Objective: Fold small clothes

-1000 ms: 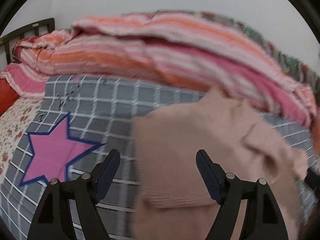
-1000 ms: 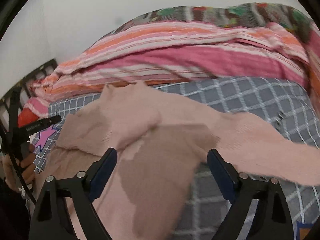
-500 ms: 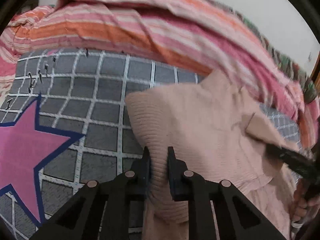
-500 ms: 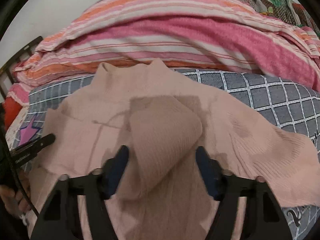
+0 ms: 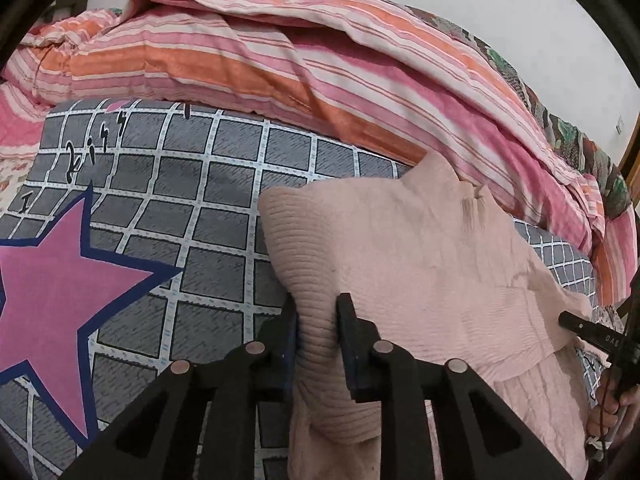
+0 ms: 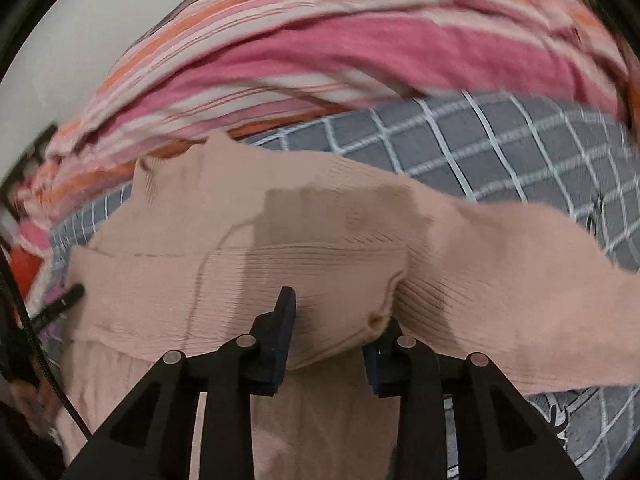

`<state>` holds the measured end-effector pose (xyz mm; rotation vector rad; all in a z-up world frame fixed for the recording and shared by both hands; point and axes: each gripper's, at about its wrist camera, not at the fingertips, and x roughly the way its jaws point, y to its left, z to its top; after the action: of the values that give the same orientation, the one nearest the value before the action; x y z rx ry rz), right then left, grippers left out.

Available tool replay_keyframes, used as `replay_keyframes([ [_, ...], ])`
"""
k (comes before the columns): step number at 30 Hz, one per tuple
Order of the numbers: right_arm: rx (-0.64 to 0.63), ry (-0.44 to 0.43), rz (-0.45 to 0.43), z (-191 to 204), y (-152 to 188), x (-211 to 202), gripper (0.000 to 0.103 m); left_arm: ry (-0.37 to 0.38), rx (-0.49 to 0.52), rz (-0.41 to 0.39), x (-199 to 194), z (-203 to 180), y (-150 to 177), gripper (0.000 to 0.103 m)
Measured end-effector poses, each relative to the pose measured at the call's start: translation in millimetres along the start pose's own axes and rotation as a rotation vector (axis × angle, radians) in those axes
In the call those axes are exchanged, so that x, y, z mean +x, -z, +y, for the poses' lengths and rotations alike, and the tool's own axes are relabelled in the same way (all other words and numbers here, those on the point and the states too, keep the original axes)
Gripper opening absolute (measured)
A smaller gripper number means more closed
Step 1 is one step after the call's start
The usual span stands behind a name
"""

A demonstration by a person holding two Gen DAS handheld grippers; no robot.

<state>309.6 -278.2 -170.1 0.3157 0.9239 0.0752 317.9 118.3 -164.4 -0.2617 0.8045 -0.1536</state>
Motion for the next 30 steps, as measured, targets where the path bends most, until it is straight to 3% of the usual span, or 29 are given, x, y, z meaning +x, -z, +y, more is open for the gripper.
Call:
replay_keyframes([
  [2, 0.009, -0.038, -0.003, -1.9, -1.2, 1.7, 0.01, -0.001, -0.001, 0.001, 0.1, -0.2, 1.0, 0.021],
  [4, -0.022, -0.04, -0.008, 0.5, -1.9, -0.6, 0.008, 0.004, 0.004, -0.008, -1.0, -0.2, 1.2, 0.021],
  [8, -0.041, 0.08, -0.007, -6.8, 0.4, 0.2, 0.012, 0.0, 0.016, -0.022, -3.6, -2.6, 1.8, 0.021],
  [10, -0.011, 0.051, -0.023, -19.1, 6.4, -10.4, 0.012, -0.008, 0.027, -0.018, -3.0, -4.8, 2.1, 0.022],
  [12, -0.014, 0.069, -0.059, -29.8, 12.9, -29.1, 0.018, -0.025, 0.045, -0.01, -1.3, -8.3, 2.7, 0.029],
  [14, -0.023, 0.123, -0.11, -47.1, 22.4, -52.2, 0.038, -0.041, 0.065, -0.002, 0.1, -11.7, 3.5, 0.04],
  [16, -0.009, 0.182, -0.146, -71.7, 34.4, -73.6, 0.046, -0.058, 0.093, 0.003, 1.9, -17.6, 4.9, 0.049],
  [19, 0.013, 0.256, -0.154, -107.3, 45.3, -103.6, 0.049, -0.078, 0.138, 0.004, 3.9, -26.6, 7.7, 0.057],
  [23, 0.09, 0.322, -0.181, -159.2, 64.5, -140.0, 0.062, -0.113, 0.161, 0.017, 9.0, -31.5, 10.5, 0.06],
  [30, 0.242, 0.316, -0.162, -229.4, 88.3, -158.7, 0.065, -0.126, 0.145, 0.019, 9.2, -25.5, 12.0, 0.066],
])
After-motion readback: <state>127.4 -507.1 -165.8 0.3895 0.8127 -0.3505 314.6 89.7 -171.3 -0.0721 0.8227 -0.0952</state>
